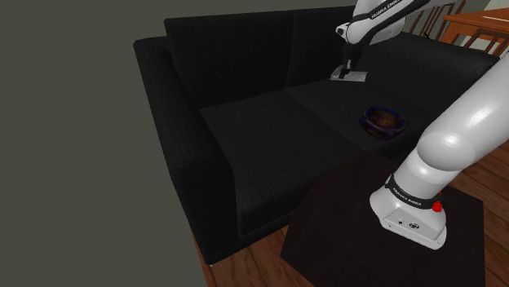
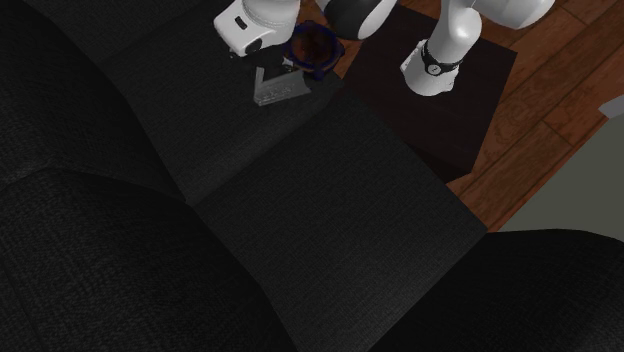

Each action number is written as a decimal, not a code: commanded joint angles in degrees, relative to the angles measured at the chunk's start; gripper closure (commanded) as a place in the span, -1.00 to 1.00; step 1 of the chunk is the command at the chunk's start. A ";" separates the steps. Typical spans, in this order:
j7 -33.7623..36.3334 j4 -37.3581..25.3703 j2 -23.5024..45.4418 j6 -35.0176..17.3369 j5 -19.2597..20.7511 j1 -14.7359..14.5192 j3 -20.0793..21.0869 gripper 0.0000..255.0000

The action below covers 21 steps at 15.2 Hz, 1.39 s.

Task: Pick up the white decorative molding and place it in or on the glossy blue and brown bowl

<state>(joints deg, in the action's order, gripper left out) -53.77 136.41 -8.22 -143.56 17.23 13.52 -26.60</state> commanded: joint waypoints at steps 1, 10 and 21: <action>-0.46 3.81 -4.26 0.01 2.44 1.48 -0.72 1.00; -6.55 15.82 -20.47 2.40 10.67 10.26 -4.74 1.00; -13.62 23.31 -28.04 1.14 16.89 18.12 -10.67 1.00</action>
<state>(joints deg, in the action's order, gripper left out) -67.33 159.36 -36.81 -141.45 33.78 31.53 -36.82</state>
